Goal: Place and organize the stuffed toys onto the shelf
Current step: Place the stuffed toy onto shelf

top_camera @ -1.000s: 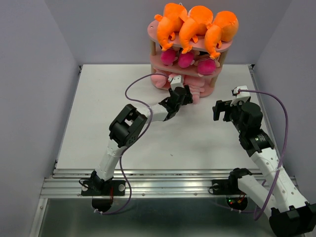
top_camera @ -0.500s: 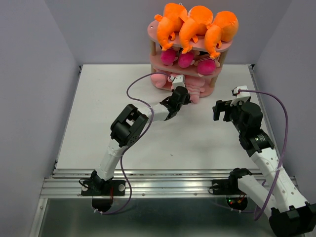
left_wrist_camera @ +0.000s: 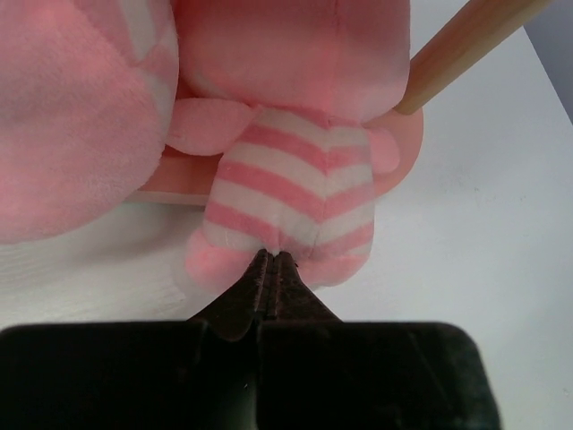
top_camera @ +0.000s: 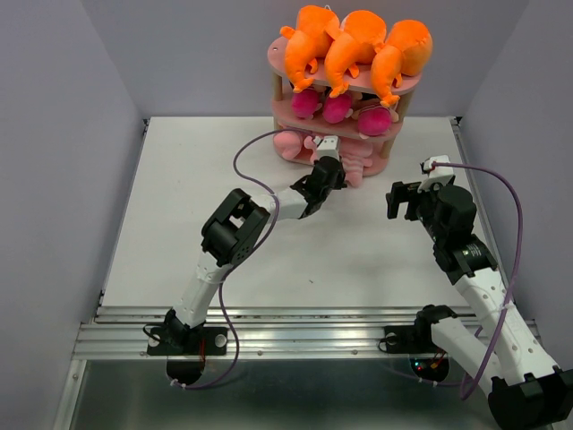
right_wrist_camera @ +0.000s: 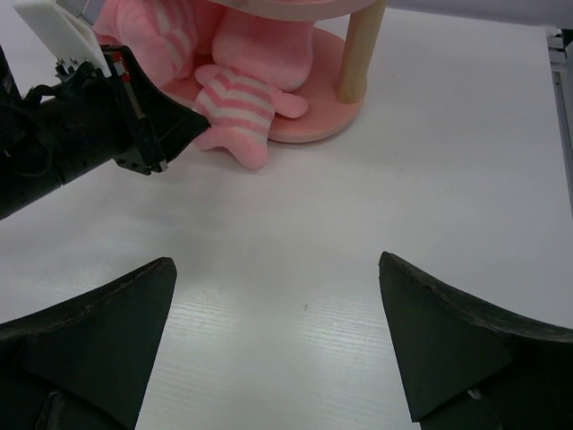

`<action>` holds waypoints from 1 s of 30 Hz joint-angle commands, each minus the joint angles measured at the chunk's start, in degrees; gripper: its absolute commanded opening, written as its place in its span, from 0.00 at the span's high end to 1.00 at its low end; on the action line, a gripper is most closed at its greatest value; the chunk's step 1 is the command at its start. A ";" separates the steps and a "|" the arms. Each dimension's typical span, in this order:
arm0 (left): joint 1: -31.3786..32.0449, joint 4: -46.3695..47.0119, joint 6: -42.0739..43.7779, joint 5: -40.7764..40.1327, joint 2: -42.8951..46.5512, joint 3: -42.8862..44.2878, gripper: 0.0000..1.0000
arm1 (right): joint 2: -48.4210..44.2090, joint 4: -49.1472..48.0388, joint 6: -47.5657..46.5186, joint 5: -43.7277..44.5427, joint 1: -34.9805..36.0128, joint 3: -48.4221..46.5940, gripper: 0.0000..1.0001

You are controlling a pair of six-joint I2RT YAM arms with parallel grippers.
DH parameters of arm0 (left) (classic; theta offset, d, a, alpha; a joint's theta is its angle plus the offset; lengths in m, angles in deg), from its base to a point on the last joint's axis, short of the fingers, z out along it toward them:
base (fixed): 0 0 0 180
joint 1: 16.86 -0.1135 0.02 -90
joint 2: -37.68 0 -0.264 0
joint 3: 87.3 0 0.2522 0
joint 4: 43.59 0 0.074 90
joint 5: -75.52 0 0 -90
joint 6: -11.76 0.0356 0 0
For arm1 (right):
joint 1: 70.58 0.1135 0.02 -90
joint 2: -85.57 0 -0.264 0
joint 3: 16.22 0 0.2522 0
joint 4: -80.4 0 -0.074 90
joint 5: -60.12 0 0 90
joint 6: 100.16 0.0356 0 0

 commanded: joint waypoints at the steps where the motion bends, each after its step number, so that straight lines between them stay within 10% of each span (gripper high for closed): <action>1: 0.82 3.35 6.15 -2.15 3.49 2.19 1.00 | -0.61 -3.35 -0.74 0.81 -0.27 -0.02 0.00; 30: 2.40 3.44 14.94 -7.95 3.84 9.31 1.00 | -0.52 -3.35 -0.92 1.16 -0.27 0.07 0.00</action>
